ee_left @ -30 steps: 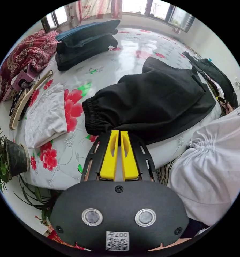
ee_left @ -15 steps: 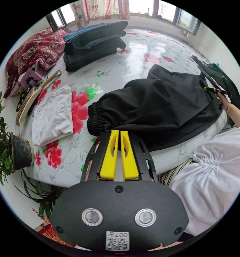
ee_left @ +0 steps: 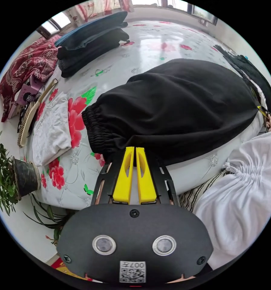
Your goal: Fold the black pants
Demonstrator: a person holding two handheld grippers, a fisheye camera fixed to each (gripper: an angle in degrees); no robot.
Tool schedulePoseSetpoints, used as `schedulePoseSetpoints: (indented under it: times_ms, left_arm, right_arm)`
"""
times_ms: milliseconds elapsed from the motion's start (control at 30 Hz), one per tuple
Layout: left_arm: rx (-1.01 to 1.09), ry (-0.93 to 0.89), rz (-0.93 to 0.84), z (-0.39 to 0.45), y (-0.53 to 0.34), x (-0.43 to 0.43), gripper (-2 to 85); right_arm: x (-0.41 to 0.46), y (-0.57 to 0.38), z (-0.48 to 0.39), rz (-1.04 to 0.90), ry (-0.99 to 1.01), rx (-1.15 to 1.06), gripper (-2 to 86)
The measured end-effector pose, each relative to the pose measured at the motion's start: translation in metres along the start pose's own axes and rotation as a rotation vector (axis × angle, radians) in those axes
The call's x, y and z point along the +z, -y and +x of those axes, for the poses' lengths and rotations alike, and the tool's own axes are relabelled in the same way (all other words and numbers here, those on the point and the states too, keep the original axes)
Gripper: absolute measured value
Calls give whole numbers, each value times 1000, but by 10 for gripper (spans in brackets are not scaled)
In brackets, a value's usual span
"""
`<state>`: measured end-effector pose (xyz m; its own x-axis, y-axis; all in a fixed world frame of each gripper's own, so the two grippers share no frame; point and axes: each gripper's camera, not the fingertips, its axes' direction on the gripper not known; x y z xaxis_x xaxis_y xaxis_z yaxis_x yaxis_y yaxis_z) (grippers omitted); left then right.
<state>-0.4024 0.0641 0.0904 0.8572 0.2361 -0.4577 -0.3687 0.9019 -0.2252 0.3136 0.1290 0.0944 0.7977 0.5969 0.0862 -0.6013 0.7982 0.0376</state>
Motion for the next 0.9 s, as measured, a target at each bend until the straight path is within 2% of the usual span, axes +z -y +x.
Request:
schedulePoseSetpoints:
  times_ms: [167,300,367,433,467,533,600,667,733,800,900]
  left_arm:
    - [52,18,53,0,-4,-26,-8]
    - [39,16,47,3,-21,-19,-5]
    - [-23,16,26,2,-32,-7,5]
    - [-85,-10,63,-3,-44,-10,22]
    - [-119,-47,88,-10,-54,-15,37]
    - [-180,-73,100,-22,-73,-21,51]
    - [-250,-78,121,-37,-91,-30,57]
    - [-387,-136,209,-64,-106,-46,65]
    - [-468,-217,299,-83,-107,-55,82]
    - [-532,-288,361,-97,-100,-59,107]
    - [-668,-312,396,-113,-82,-52,133]
  right_arm:
    - [-13,8,-1,71,-20,-95,-1]
    - [19,11,12,-32,-154,-113,4]
    - [25,11,17,-22,-205,-85,12]
    - [21,15,14,19,-354,-34,24]
    - [15,19,4,58,-430,-48,34]
    - [5,23,-19,131,-438,-121,41]
    - [1,29,-63,173,-244,-296,44]
    - [11,35,-103,127,-62,-438,46]
    - [30,40,-148,46,146,-569,48]
    - [67,47,-211,-122,431,-696,48]
    - [109,49,-285,-281,660,-766,49]
